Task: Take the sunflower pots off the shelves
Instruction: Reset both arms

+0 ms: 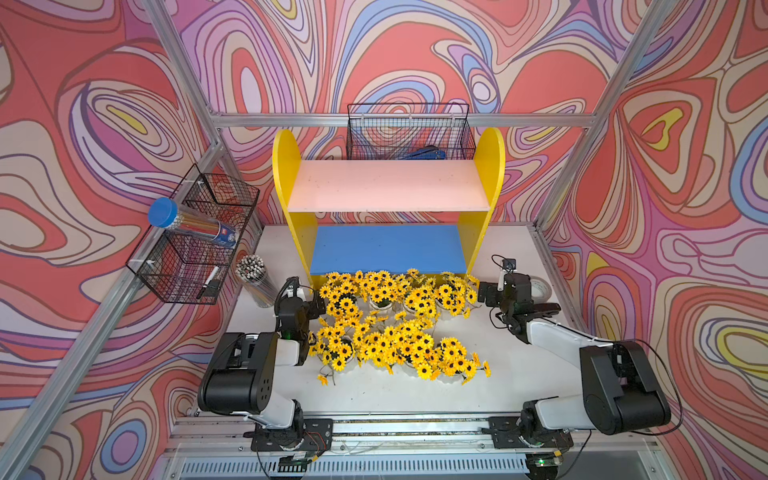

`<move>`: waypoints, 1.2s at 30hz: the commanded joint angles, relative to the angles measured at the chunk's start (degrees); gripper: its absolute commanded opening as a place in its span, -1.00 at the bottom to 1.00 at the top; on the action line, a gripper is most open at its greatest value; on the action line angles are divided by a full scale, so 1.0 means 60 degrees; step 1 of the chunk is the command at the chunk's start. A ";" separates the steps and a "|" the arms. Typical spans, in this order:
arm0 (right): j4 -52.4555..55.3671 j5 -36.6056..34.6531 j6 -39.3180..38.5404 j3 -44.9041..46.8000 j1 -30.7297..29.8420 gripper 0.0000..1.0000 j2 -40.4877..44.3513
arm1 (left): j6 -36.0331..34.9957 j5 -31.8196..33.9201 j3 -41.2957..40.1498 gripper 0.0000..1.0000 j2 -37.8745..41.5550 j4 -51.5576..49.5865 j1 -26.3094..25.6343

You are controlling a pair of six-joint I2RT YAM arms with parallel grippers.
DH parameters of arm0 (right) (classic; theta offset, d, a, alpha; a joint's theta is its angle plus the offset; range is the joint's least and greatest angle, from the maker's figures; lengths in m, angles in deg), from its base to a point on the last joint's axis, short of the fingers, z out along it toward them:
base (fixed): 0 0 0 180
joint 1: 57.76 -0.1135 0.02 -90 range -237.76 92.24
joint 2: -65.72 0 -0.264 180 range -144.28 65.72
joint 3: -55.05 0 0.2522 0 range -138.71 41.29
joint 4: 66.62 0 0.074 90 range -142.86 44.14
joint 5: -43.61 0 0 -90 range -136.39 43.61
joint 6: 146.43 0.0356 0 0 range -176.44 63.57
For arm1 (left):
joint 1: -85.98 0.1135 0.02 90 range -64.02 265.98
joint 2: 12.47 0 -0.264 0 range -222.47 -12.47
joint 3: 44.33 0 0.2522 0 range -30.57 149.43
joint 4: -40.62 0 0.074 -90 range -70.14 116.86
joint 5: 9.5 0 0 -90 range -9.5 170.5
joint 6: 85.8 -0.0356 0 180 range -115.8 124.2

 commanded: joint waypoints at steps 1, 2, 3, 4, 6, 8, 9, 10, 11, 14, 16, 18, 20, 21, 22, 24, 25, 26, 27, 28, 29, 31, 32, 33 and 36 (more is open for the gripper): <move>-0.1613 0.0555 -0.0377 0.0685 0.0044 0.96 -0.0013 | -0.0174 -0.0322 0.0300 0.99 -0.0038 -0.0332 0.0044; -0.2478 0.0596 -0.0156 0.0873 0.0044 0.97 -0.0268 | -0.0199 -0.0322 0.0234 1.00 -0.0122 -0.0045 0.0042; -0.3192 0.0651 -0.0199 0.0965 0.0046 0.96 -0.0510 | -0.0180 -0.0322 0.0252 1.00 -0.0077 -0.0177 0.0042; -0.3590 0.0754 -0.0301 0.0954 0.0044 0.96 -0.0693 | -0.0168 -0.0336 0.0292 1.00 -0.0012 -0.0370 0.0042; -0.4473 0.0618 -0.0569 0.0992 0.0049 0.96 -0.1085 | -0.0195 -0.0344 0.0238 0.99 -0.0102 -0.0094 0.0042; -0.5136 0.0572 -0.0994 0.1111 0.0047 0.96 -0.1272 | -0.0207 -0.0420 0.0304 1.00 -0.0047 -0.0358 0.0035; -0.5718 0.0555 -0.1122 0.1311 0.0048 0.97 -0.1351 | -0.0210 -0.0421 0.0294 0.99 -0.0078 -0.0258 0.0044; -0.6242 0.0412 -0.1078 0.1519 0.0045 0.96 -0.1444 | -0.0239 -0.0422 0.0277 0.99 -0.0097 -0.0204 0.0042; -0.6663 0.0280 -0.1017 0.1677 0.0044 0.96 -0.1610 | -0.0235 -0.0433 0.0304 1.00 -0.0066 -0.0312 0.0040; -0.8218 0.0284 -0.1172 0.2103 0.0053 0.96 -0.2332 | -0.0227 -0.0463 0.0286 0.99 -0.0076 -0.0263 0.0042; -0.9075 0.0018 -0.1022 0.2484 0.0045 0.97 -0.2548 | -0.0347 -0.0708 0.0371 1.00 -0.0091 -0.0381 0.0042; -1.0225 0.0015 -0.1054 0.2798 0.0037 0.97 -0.3082 | -0.0468 -0.0988 0.0445 0.99 -0.0085 -0.0573 0.0043; -1.0868 0.0048 -0.1196 0.2985 -0.0026 0.96 -0.3244 | -0.0483 -0.1000 0.0451 1.00 -0.0104 -0.0537 0.0042; -1.0584 0.0090 -0.1158 0.2942 -0.0021 0.96 -0.3149 | -0.0473 -0.1016 0.0455 1.00 -0.0083 -0.0549 0.0042; -1.0399 0.0070 -0.1158 0.2843 -0.0022 0.97 -0.3153 | -0.0474 -0.1004 0.0449 0.99 -0.0089 -0.0552 0.0042; -0.9777 0.0074 -0.1208 0.2537 -0.0027 0.97 -0.3070 | -0.0465 -0.1009 0.0452 0.99 -0.0089 -0.0557 0.0042; -0.9136 0.0219 -0.1187 0.2283 -0.0022 0.97 -0.2976 | -0.0468 -0.1010 0.0451 0.99 -0.0089 -0.0539 0.0042; -0.8752 0.0317 -0.1127 0.2099 0.0033 0.96 -0.2945 | -0.0472 -0.1012 0.0446 1.00 -0.0090 -0.0544 0.0042; -0.8469 0.0363 -0.1039 0.1967 0.0106 0.97 -0.2924 | -0.0466 -0.1025 0.0454 0.99 -0.0084 -0.0537 0.0042; -0.8187 0.0355 -0.0978 0.1824 0.0161 0.96 -0.2909 | -0.0467 -0.1025 0.0432 0.99 -0.0083 -0.0537 0.0042; -0.8002 0.0407 -0.0944 0.1731 0.0207 0.97 -0.2907 | -0.0465 -0.1017 0.0436 1.00 -0.0096 -0.0537 0.0042; -0.7666 0.0484 -0.0867 0.1548 0.0284 0.96 -0.2893 | -0.0468 -0.1017 0.0442 0.99 -0.0083 -0.0537 0.0042; -0.7323 0.0598 -0.0794 0.1386 0.0374 0.96 -0.2893 | -0.0474 -0.1024 0.0428 1.00 -0.0087 -0.0524 0.0042; -0.6780 0.1004 -0.0668 0.1139 0.0582 0.96 -0.2879 | -0.0466 -0.1028 0.0429 0.99 -0.0090 -0.0522 0.0042; -0.6023 0.1635 -0.0293 0.0758 0.1035 0.96 -0.2891 | -0.0488 -0.1037 0.0449 1.00 -0.0092 -0.0553 0.0042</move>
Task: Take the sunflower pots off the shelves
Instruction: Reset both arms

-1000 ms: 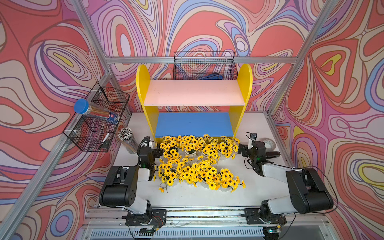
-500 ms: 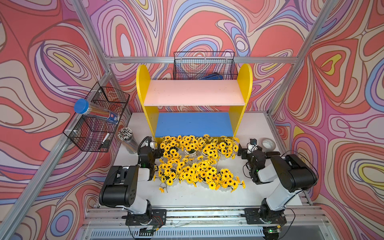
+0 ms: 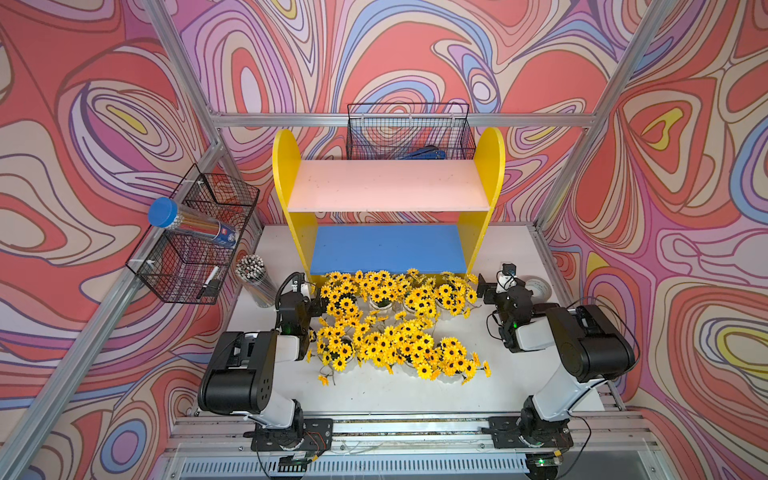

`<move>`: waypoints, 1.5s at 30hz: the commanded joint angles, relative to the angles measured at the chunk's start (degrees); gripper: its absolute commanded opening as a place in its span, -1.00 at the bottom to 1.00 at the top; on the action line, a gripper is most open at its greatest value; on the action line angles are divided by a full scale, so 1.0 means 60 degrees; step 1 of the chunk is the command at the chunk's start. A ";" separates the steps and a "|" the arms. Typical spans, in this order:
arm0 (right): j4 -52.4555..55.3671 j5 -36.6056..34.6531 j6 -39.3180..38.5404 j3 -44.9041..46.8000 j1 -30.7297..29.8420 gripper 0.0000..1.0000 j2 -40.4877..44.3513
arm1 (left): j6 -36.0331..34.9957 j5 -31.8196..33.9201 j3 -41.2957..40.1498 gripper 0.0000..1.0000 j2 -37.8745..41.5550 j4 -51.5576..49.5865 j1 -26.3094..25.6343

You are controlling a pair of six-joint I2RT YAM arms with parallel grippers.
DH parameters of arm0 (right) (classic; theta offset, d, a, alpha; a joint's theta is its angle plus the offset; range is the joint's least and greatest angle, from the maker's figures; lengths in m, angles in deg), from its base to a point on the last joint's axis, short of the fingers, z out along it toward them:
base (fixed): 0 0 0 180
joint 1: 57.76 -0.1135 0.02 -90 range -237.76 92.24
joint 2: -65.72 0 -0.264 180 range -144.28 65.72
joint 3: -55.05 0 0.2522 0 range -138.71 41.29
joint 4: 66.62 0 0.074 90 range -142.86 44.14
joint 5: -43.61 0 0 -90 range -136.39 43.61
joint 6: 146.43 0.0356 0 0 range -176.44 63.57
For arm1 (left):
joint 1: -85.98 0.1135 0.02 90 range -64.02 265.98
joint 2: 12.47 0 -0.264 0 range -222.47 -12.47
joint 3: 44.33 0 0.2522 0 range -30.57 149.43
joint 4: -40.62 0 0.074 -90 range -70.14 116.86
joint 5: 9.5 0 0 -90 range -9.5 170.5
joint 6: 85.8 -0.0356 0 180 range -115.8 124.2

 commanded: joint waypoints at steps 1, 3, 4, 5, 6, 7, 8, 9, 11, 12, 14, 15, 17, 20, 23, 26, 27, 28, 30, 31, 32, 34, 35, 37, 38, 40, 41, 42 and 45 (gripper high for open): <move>0.1148 0.0627 0.0429 -0.0252 0.0300 0.96 0.0109 | -0.0157 -0.0135 0.0140 0.99 -0.0080 0.0006 0.0042; 0.1226 0.0669 0.0450 -0.0308 0.0315 0.96 0.0081 | -0.0162 -0.0136 0.0154 0.99 -0.0080 -0.0012 0.0044; 0.1243 0.0685 0.0468 -0.0321 0.0329 0.96 0.0080 | -0.0161 -0.0132 0.0154 1.00 -0.0092 -0.0012 0.0042; 0.1259 0.0704 0.0473 -0.0325 0.0332 0.97 0.0080 | -0.0163 -0.0134 0.0152 1.00 -0.0103 -0.0020 0.0042; 0.1273 0.0704 0.0479 -0.0342 0.0331 0.97 0.0065 | -0.0166 -0.0134 0.0152 1.00 -0.0093 -0.0027 0.0042; 0.1301 0.0719 0.0487 -0.0359 0.0351 0.96 0.0065 | -0.0178 -0.0124 0.0152 0.99 -0.0091 -0.0027 0.0043; 0.1304 0.0723 0.0489 -0.0351 0.0339 0.97 0.0065 | -0.0179 -0.0129 0.0155 0.99 -0.0090 -0.0027 0.0042; 0.1297 0.0719 0.0481 -0.0351 0.0346 0.96 0.0065 | -0.0169 -0.0127 0.0155 0.99 -0.0095 -0.0027 0.0042; 0.1275 0.0721 0.0467 -0.0340 0.0345 0.96 0.0080 | -0.0168 -0.0125 0.0164 1.00 -0.0098 -0.0027 0.0042; 0.1260 0.0727 0.0466 -0.0321 0.0348 0.96 0.0093 | -0.0167 -0.0131 0.0159 0.99 -0.0097 -0.0027 0.0050; 0.1236 0.0708 0.0452 -0.0327 0.0344 0.96 0.0094 | -0.0179 -0.0136 0.0148 1.00 -0.0082 -0.0027 0.0042; 0.1231 0.0701 0.0451 -0.0304 0.0345 0.96 0.0102 | -0.0167 -0.0140 0.0156 0.99 -0.0081 -0.0012 0.0042; 0.1173 0.0688 0.0423 -0.0270 0.0346 0.96 0.0116 | -0.0300 -0.0504 0.0170 0.99 -0.0085 -0.0054 0.0042; 0.1107 0.0686 0.0408 -0.0232 0.0344 0.96 0.0138 | -0.0300 -0.0511 0.0157 1.00 -0.0080 -0.0050 0.0044; 0.1085 0.0677 0.0421 -0.0215 0.0344 0.96 0.0138 | -0.0304 -0.0514 0.0176 0.99 -0.0079 -0.0056 0.0043; 0.1084 0.0672 0.0419 -0.0223 0.0344 0.96 0.0139 | -0.0299 -0.0527 0.0169 0.99 -0.0080 -0.0056 0.0042; 0.1084 0.0671 0.0410 -0.0223 0.0338 0.96 0.0138 | -0.0309 -0.0520 0.0166 0.99 -0.0081 -0.0051 0.0046; 0.1084 0.0674 0.0413 -0.0219 0.0344 0.96 0.0138 | -0.0310 -0.0522 0.0166 0.99 -0.0081 -0.0042 0.0043; 0.1084 0.0683 0.0409 -0.0215 0.0348 0.96 0.0135 | -0.0308 -0.0525 0.0148 0.99 -0.0079 -0.0029 0.0042; 0.1084 0.0681 0.0412 -0.0223 0.0344 0.96 0.0138 | -0.0298 -0.0506 0.0157 0.99 -0.0083 -0.0027 0.0042; 0.1088 0.0671 0.0409 -0.0215 0.0344 0.96 0.0138 | -0.0307 -0.0509 0.0159 0.99 -0.0087 -0.0029 0.0042; 0.1084 0.0673 0.0416 -0.0215 0.0344 0.96 0.0138 | -0.0309 -0.0508 0.0158 0.99 -0.0090 -0.0027 0.0043; 0.1084 0.0672 0.0421 -0.0219 0.0345 0.96 0.0138 | -0.0303 -0.0513 0.0156 1.00 -0.0079 -0.0028 0.0042; 0.1086 0.0672 0.0406 -0.0215 0.0344 0.96 0.0138 | -0.0299 -0.0506 0.0148 1.00 -0.0090 -0.0027 0.0042; 0.1090 0.0671 0.0419 -0.0223 0.0352 0.96 0.0131 | -0.0306 -0.0508 0.0148 0.99 -0.0083 -0.0027 0.0042; 0.1091 0.0671 0.0412 -0.0219 0.0345 0.96 0.0138 | -0.0311 -0.0512 0.0156 0.99 -0.0087 -0.0027 0.0042; 0.1095 0.0671 0.0414 -0.0216 0.0345 0.96 0.0138 | -0.0300 -0.0509 0.0150 0.99 -0.0084 -0.0027 0.0042; 0.1098 0.0671 0.0412 -0.0216 0.0344 0.96 0.0138 | -0.0299 -0.0506 0.0156 0.99 -0.0084 -0.0029 0.0043; 0.1097 0.0674 0.0408 -0.0223 0.0345 0.96 0.0138 | -0.0310 -0.0511 0.0146 0.99 -0.0086 -0.0031 0.0049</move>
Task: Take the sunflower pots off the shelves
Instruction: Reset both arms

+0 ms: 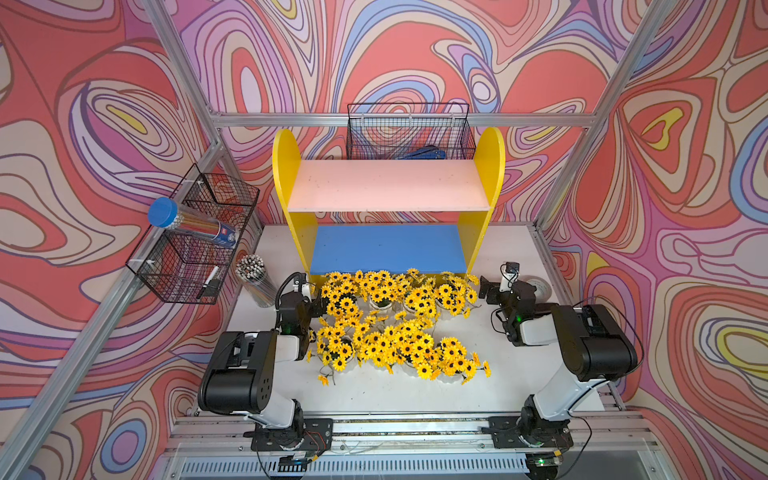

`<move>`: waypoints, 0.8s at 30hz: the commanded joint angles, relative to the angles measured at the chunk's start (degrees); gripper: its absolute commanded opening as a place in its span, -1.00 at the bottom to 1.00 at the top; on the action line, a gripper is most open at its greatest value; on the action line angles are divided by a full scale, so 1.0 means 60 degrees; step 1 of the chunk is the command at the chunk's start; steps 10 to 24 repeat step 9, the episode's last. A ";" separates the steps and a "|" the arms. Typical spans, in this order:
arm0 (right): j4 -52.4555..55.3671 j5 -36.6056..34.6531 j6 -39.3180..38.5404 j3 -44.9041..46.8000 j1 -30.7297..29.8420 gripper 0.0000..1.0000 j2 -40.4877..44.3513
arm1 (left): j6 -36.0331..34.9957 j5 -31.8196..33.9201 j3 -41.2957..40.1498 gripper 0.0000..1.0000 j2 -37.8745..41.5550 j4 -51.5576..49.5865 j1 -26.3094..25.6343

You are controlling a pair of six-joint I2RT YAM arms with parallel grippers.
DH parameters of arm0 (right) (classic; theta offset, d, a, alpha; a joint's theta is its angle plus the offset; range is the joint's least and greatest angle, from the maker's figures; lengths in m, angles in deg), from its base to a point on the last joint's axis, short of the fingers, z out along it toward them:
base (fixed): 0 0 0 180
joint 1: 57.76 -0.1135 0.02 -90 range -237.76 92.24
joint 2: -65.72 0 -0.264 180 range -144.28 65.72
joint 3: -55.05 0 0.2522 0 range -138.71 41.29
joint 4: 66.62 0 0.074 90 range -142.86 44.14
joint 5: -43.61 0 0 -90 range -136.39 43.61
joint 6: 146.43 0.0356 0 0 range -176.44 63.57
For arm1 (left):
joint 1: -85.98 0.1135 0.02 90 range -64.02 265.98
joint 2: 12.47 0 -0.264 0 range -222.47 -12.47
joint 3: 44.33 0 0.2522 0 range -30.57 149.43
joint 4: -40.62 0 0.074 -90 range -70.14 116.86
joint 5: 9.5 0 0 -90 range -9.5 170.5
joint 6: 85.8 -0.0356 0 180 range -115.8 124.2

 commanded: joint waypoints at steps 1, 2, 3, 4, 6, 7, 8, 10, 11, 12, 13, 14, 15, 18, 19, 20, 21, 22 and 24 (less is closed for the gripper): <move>-0.0060 0.0041 0.0042 0.0015 0.0024 0.97 0.0138 | -0.0150 -0.0193 0.0169 0.99 -0.0077 0.0064 0.0036; -0.0056 0.0044 0.0044 0.0023 0.0024 0.96 0.0138 | -0.0154 -0.0183 0.0159 0.99 -0.0088 0.0046 0.0035; -0.0056 0.0045 0.0040 0.0018 0.0031 0.96 0.0138 | -0.0167 -0.0175 0.0179 0.99 -0.0078 0.0049 0.0032; -0.0056 0.0041 0.0049 0.0024 0.0020 0.96 0.0138 | -0.0156 -0.0188 0.0248 1.00 -0.0103 -0.0053 0.0035; -0.0056 0.0052 0.0040 0.0009 0.0024 0.96 0.0138 | -0.0155 -0.0207 0.0269 1.00 -0.0123 -0.0115 0.0035; -0.0056 0.0049 0.0040 0.0007 0.0024 0.97 0.0138 | -0.0155 -0.0205 0.0269 1.00 -0.0124 -0.0097 0.0035; -0.0056 0.0041 0.0043 0.0010 0.0020 0.97 0.0138 | -0.0150 -0.0218 0.0276 1.00 -0.0135 -0.0097 0.0035; -0.0056 0.0041 0.0034 0.0006 0.0031 0.97 0.0138 | -0.0135 -0.0229 0.0272 1.00 -0.0125 -0.0097 0.0046; -0.0056 0.0041 0.0034 0.0006 0.0031 0.97 0.0138 | -0.0135 -0.0229 0.0272 1.00 -0.0125 -0.0097 0.0046; -0.0056 0.0041 0.0034 0.0006 0.0031 0.97 0.0138 | -0.0135 -0.0229 0.0272 1.00 -0.0125 -0.0097 0.0046; -0.0056 0.0041 0.0034 0.0006 0.0031 0.97 0.0138 | -0.0135 -0.0229 0.0272 1.00 -0.0125 -0.0097 0.0046; -0.0056 0.0041 0.0034 0.0006 0.0031 0.97 0.0138 | -0.0135 -0.0229 0.0272 1.00 -0.0125 -0.0097 0.0046; -0.0056 0.0041 0.0034 0.0006 0.0031 0.97 0.0138 | -0.0135 -0.0229 0.0272 1.00 -0.0125 -0.0097 0.0046; -0.0056 0.0041 0.0034 0.0006 0.0031 0.97 0.0138 | -0.0135 -0.0229 0.0272 1.00 -0.0125 -0.0097 0.0046; -0.0056 0.0041 0.0034 0.0006 0.0031 0.97 0.0138 | -0.0135 -0.0229 0.0272 1.00 -0.0125 -0.0097 0.0046; -0.0056 0.0041 0.0034 0.0006 0.0031 0.97 0.0138 | -0.0135 -0.0229 0.0272 1.00 -0.0125 -0.0097 0.0046; -0.0056 0.0041 0.0034 0.0006 0.0031 0.97 0.0138 | -0.0135 -0.0229 0.0272 1.00 -0.0125 -0.0097 0.0046; -0.0056 0.0041 0.0034 0.0006 0.0031 0.97 0.0138 | -0.0135 -0.0229 0.0272 1.00 -0.0125 -0.0097 0.0046; -0.0056 0.0041 0.0034 0.0006 0.0031 0.97 0.0138 | -0.0135 -0.0229 0.0272 1.00 -0.0125 -0.0097 0.0046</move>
